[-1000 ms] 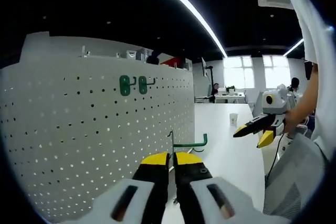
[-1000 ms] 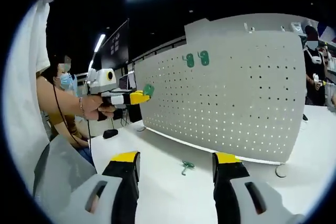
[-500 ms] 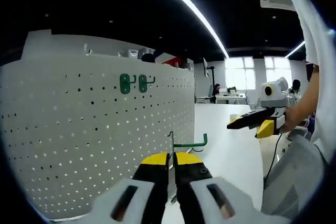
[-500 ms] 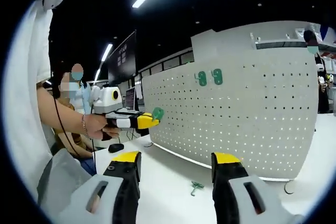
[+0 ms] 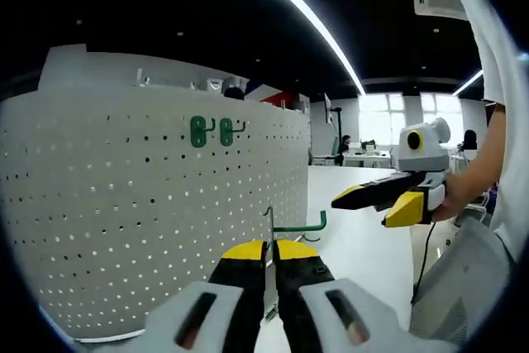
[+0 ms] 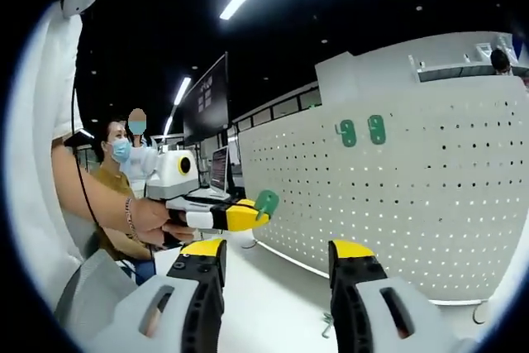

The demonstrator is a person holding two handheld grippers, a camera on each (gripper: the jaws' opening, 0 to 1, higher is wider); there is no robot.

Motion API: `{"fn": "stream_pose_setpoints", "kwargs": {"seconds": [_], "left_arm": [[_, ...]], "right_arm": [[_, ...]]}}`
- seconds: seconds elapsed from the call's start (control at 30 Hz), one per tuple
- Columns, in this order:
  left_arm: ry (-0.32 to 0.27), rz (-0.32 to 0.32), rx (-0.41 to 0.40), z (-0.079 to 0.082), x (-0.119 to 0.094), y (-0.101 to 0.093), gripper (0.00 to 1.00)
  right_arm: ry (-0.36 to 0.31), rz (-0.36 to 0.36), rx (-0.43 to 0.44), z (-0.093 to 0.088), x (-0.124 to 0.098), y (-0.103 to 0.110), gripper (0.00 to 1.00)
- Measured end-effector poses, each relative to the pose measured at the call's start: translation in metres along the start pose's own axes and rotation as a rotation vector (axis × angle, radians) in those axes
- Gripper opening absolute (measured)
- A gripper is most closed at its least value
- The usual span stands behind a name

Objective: Insert the hook assembly into the mounting plate slot until the hook locks in place.

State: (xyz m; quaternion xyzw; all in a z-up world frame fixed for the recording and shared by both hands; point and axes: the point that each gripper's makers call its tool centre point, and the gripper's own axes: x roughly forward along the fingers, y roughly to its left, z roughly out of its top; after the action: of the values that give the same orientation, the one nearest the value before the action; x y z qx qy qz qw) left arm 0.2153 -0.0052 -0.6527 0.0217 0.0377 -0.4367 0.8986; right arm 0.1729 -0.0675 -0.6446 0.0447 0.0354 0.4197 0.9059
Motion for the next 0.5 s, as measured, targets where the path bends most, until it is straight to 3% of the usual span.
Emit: {"fn": "stream_pose_setpoints", "kwargs": {"seconds": [0.5], "left_arm": [[-0.012,0.000,-0.012,0.003,0.001,-0.009,0.03]], "right_arm": [[-0.038,0.048,0.021,0.010,0.034,0.014,0.40]]}}
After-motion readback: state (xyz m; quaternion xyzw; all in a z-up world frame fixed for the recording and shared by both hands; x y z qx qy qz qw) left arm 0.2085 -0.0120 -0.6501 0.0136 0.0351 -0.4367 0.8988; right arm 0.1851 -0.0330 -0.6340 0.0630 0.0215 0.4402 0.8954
